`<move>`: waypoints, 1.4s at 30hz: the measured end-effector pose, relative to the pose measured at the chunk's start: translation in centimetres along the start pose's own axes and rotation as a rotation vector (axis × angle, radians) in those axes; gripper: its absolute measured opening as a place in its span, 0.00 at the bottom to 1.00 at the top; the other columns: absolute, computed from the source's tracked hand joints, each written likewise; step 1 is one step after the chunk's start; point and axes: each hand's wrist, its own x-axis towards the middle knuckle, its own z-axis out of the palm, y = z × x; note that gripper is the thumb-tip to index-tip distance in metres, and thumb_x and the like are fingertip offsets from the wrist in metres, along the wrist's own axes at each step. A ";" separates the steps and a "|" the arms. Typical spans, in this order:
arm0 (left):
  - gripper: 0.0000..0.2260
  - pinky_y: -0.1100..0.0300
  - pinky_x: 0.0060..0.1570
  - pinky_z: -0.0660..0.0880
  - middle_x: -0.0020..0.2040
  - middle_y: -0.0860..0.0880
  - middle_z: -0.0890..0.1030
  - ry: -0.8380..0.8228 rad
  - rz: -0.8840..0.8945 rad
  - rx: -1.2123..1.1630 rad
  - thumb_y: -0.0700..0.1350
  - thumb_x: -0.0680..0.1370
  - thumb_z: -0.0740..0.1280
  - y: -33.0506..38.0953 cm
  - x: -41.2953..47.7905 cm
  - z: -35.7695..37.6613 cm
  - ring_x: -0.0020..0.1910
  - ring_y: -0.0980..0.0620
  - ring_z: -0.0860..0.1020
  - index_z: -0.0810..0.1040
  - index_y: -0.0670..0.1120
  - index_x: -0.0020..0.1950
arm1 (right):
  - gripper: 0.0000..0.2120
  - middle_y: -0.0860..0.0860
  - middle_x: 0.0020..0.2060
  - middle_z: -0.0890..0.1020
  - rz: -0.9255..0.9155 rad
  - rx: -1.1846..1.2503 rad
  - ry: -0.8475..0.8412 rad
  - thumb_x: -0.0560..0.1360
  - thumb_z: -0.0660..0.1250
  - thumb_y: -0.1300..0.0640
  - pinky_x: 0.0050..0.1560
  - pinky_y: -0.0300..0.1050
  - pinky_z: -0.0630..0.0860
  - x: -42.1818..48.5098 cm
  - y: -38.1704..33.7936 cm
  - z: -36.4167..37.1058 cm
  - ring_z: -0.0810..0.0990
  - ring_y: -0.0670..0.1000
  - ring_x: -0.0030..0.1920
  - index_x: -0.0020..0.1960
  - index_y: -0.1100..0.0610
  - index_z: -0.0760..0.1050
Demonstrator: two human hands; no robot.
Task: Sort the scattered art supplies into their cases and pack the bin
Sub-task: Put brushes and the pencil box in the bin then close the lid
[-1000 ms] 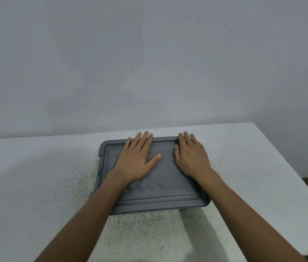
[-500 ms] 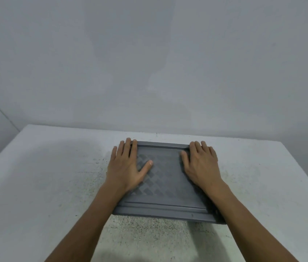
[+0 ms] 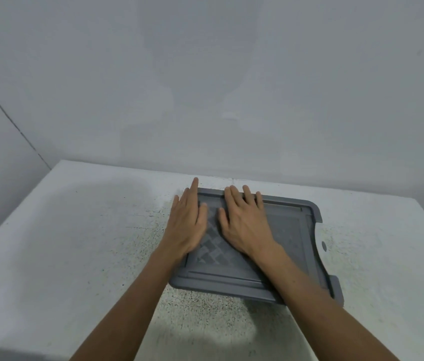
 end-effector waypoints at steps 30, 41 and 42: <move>0.27 0.32 0.70 0.61 0.71 0.31 0.67 -0.376 -0.616 -1.159 0.53 0.77 0.67 -5.5 -3.0 -4.8 0.71 0.31 0.65 0.71 0.41 0.72 | 0.32 0.59 0.79 0.48 -0.017 -0.082 -0.104 0.75 0.39 0.25 0.70 0.77 0.42 0.3 -2.4 0.8 0.43 0.69 0.77 0.77 0.32 0.43; 0.13 0.50 0.46 0.80 0.47 0.43 0.79 -0.428 -0.548 -0.867 0.44 0.76 0.72 -3.3 -1.0 -5.1 0.43 0.47 0.80 0.74 0.43 0.57 | 0.27 0.60 0.79 0.52 -0.020 -0.071 -0.045 0.79 0.40 0.31 0.70 0.77 0.42 0.1 -2.4 1.1 0.47 0.68 0.77 0.77 0.33 0.47; 0.11 0.52 0.42 0.79 0.45 0.44 0.80 -0.425 -0.549 -0.827 0.44 0.76 0.72 -3.1 -0.9 -5.2 0.41 0.48 0.80 0.74 0.44 0.55 | 0.27 0.59 0.79 0.52 -0.021 -0.071 -0.047 0.79 0.40 0.32 0.70 0.77 0.42 0.1 -2.4 1.2 0.47 0.68 0.77 0.77 0.33 0.47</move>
